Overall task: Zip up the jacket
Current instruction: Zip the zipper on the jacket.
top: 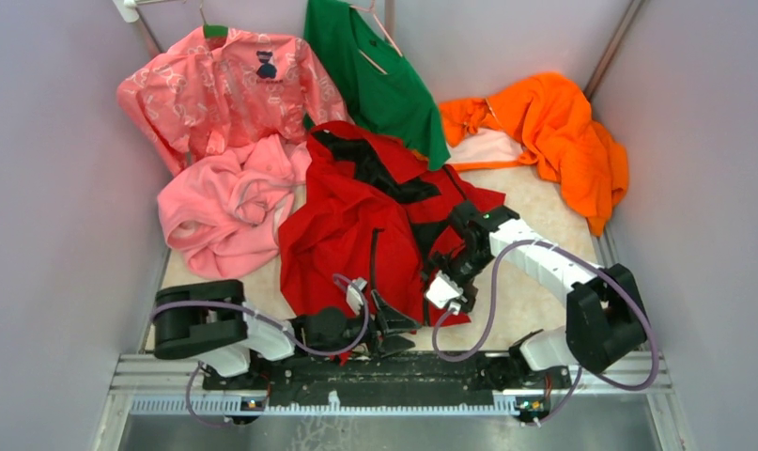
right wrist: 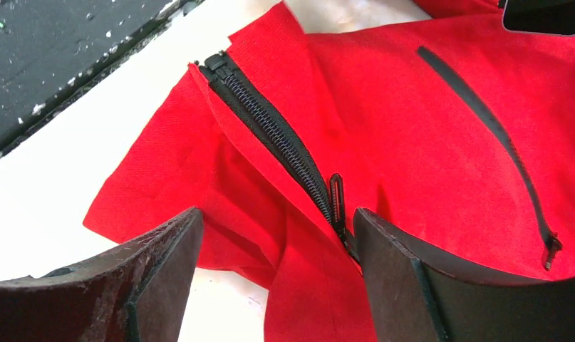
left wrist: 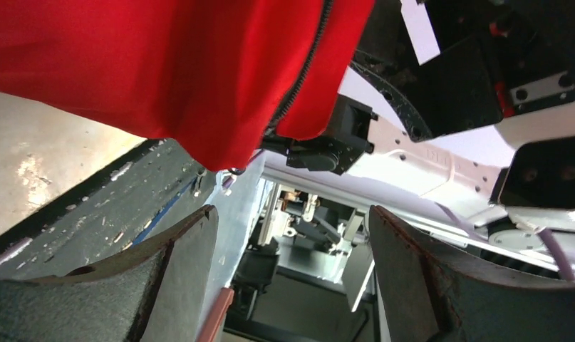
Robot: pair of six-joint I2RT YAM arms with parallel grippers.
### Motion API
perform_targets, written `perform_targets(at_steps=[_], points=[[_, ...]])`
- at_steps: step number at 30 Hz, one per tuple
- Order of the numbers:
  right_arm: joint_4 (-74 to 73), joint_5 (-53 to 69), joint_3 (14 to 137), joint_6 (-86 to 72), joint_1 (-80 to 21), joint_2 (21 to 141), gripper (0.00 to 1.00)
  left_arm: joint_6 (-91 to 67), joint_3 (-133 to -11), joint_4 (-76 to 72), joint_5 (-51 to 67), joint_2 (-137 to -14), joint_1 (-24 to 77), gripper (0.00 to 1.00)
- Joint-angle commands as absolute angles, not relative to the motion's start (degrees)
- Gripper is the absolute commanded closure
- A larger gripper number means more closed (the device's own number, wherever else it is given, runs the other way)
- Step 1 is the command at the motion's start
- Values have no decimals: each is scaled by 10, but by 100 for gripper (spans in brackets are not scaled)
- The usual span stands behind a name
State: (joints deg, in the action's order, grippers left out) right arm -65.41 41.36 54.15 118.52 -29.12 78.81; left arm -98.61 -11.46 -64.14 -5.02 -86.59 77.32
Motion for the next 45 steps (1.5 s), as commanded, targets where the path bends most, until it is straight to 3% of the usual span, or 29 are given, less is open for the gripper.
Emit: perform_targets(at_steps=[1, 4, 13, 15, 27, 43, 45], points=[[-580, 382, 522, 1265, -305, 786, 27, -1063, -123, -754, -114, -932, 793, 18], [-537, 380, 519, 1223, -310, 789, 35, -1091, -131, -795, -144, -993, 800, 21], [-531, 407, 518, 1140, -309, 758, 93, -1109, -166, -1027, -215, -1191, 802, 30], [-536, 419, 517, 1115, -310, 746, 98, -1089, -166, -1026, -227, -1186, 803, 30], [-548, 474, 526, 945, -305, 700, 100, -962, -133, -1027, -356, -1106, 802, 31], [-430, 454, 412, 717, -306, 580, 100, -806, -106, -1022, -335, -1009, 796, 34], [-419, 452, 394, 709, -311, 559, 100, -797, -106, -1020, -333, -1007, 796, 38]])
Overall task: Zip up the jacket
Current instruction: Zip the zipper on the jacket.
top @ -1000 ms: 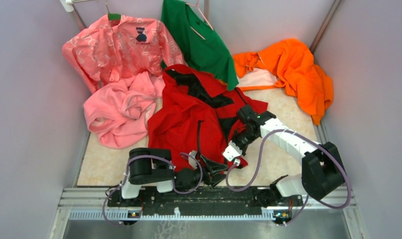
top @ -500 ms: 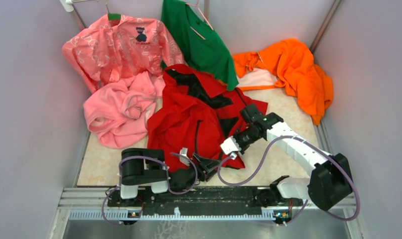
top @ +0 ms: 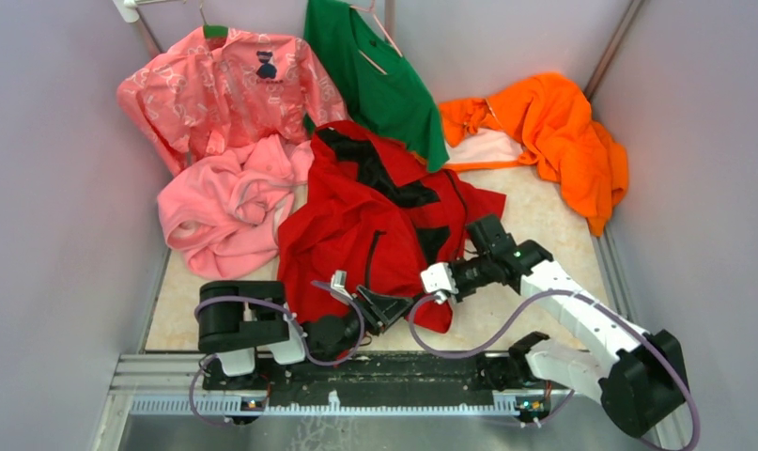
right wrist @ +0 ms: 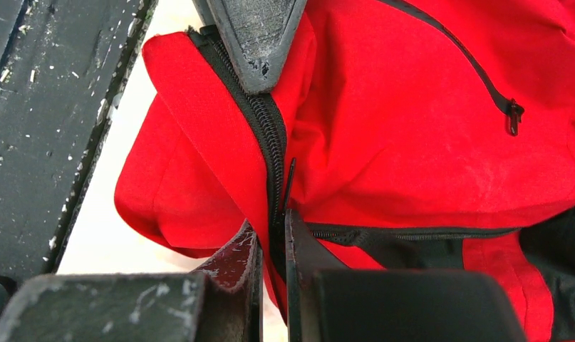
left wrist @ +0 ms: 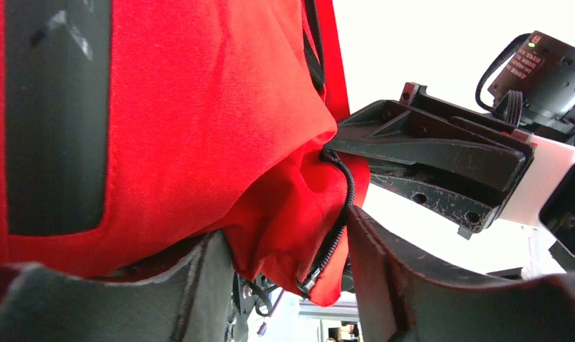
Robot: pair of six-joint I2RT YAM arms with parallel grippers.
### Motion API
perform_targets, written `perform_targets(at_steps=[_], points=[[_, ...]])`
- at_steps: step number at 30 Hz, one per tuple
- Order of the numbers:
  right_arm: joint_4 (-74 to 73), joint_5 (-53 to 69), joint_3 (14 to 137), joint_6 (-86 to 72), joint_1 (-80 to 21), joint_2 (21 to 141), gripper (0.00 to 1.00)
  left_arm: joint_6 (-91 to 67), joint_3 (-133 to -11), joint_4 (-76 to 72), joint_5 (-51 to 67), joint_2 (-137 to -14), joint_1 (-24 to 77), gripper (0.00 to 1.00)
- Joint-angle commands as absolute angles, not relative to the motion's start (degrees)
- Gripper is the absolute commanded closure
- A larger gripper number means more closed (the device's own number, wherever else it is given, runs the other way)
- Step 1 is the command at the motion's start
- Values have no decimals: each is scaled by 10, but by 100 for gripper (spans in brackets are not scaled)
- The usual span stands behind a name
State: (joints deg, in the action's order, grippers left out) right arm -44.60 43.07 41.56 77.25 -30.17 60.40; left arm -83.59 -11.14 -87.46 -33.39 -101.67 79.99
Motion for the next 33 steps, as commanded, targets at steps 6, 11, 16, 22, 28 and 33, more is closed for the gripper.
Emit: perform_targets(at_steps=[6, 11, 16, 22, 28, 33], points=[[-357, 443, 343, 636, -341, 502, 100, -753, -114, -1009, -306, -1001, 791, 71], [-364, 427, 308, 639, -348, 468, 89, -669, -99, -957, -248, -958, 775, 100], [-469, 421, 291, 724, -348, 372, 54, -500, -161, -623, -167, -820, 768, 100], [-439, 436, 329, 588, -347, 262, 24, -372, -246, -286, -153, -704, 769, 100], [-338, 456, 381, 379, -346, 299, 30, -304, -288, -130, -158, -683, 769, 100], [-283, 401, 356, 371, -340, 367, 60, -268, -305, -84, -159, -687, 769, 100]])
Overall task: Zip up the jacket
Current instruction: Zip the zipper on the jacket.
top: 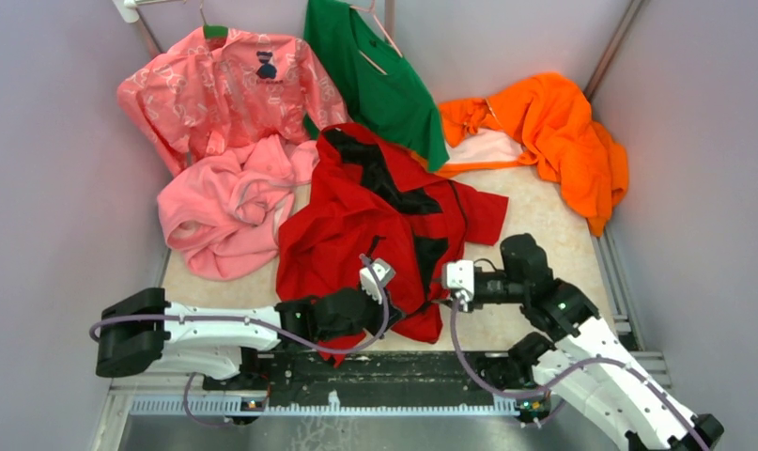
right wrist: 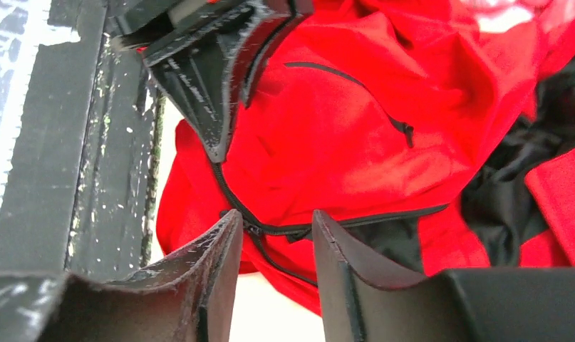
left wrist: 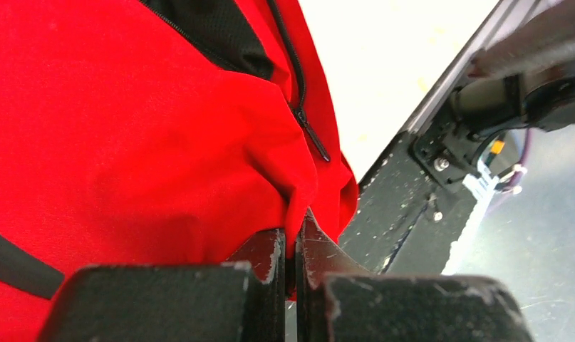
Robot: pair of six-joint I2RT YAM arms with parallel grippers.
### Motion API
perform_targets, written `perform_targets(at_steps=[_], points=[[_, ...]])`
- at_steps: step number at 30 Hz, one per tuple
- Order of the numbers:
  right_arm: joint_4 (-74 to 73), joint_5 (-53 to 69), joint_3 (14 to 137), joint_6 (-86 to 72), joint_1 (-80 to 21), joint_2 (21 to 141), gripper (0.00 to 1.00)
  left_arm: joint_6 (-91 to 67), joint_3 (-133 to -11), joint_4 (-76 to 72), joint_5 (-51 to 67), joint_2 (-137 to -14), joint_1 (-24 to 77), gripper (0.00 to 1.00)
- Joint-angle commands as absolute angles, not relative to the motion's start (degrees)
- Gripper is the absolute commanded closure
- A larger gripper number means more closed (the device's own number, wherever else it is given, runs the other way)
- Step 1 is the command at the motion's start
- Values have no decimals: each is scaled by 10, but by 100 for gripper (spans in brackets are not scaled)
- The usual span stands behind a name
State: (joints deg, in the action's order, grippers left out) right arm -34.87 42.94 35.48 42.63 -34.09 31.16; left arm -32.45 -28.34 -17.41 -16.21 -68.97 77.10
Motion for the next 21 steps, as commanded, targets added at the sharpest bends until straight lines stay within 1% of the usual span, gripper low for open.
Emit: perform_targets(at_steps=[1, 3, 8, 12, 15, 17, 19, 21], points=[[-292, 399, 355, 394, -339, 392, 64, -269, -300, -88, -158, -681, 769, 100], [-307, 411, 350, 436, -339, 431, 66, -271, -290, -94, -154, -671, 769, 100], [-254, 455, 317, 465, -347, 470, 65, -299, -273, -56, -166, -648, 772, 100], [-204, 435, 285, 499, -378, 495, 65, -317, -256, -39, -184, -620, 773, 100], [-174, 416, 285, 509, -388, 506, 67, -317, -247, -49, -186, -596, 773, 100], [-162, 418, 291, 522, -390, 511, 70, -316, -245, -57, -181, -589, 773, 100], [-159, 435, 303, 530, -394, 515, 73, -311, -243, -68, -172, -589, 773, 100], [-175, 481, 317, 550, -398, 518, 74, -307, -246, -71, -164, -592, 773, 100]])
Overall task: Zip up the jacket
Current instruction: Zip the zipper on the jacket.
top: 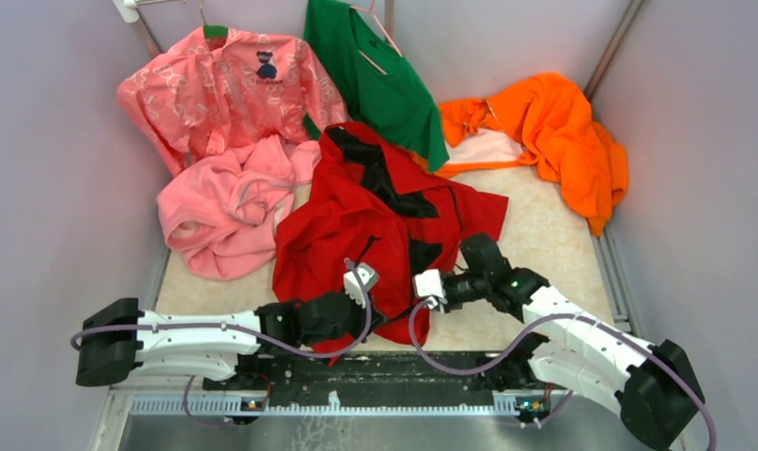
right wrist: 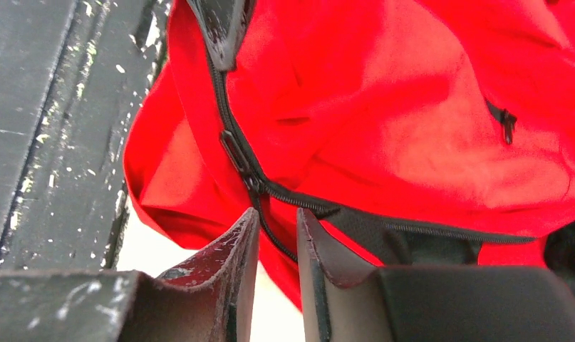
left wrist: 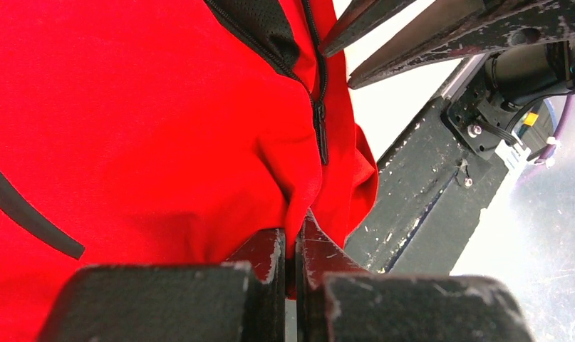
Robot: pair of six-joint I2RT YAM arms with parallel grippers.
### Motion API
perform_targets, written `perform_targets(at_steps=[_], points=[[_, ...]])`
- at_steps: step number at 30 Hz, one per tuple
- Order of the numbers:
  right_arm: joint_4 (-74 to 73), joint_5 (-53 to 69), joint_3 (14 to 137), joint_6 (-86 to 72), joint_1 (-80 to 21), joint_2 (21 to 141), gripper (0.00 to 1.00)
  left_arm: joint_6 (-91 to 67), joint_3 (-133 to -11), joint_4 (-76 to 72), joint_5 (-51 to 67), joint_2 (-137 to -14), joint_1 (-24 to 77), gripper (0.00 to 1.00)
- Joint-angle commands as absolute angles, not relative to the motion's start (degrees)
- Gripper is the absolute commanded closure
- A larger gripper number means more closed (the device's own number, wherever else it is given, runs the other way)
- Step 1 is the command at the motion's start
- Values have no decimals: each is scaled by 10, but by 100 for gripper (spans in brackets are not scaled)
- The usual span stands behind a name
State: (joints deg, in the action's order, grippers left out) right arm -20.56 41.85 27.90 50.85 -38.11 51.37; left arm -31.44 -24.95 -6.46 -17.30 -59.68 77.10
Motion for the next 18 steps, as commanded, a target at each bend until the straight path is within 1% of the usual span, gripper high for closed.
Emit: perform_targets(at_steps=[1, 4, 9, 18], points=[[-178, 493, 322, 557, -402, 518, 75, -306, -248, -69, -162, -594, 773, 100], [-173, 472, 321, 573, -431, 529, 77, -307, -246, -71, -161, -592, 773, 100], [-173, 442, 303, 606, -449, 535, 77, -321, -231, -96, -166, -563, 772, 100], [-146, 422, 287, 612, -472, 535, 69, -342, -218, -126, -167, -530, 772, 100]])
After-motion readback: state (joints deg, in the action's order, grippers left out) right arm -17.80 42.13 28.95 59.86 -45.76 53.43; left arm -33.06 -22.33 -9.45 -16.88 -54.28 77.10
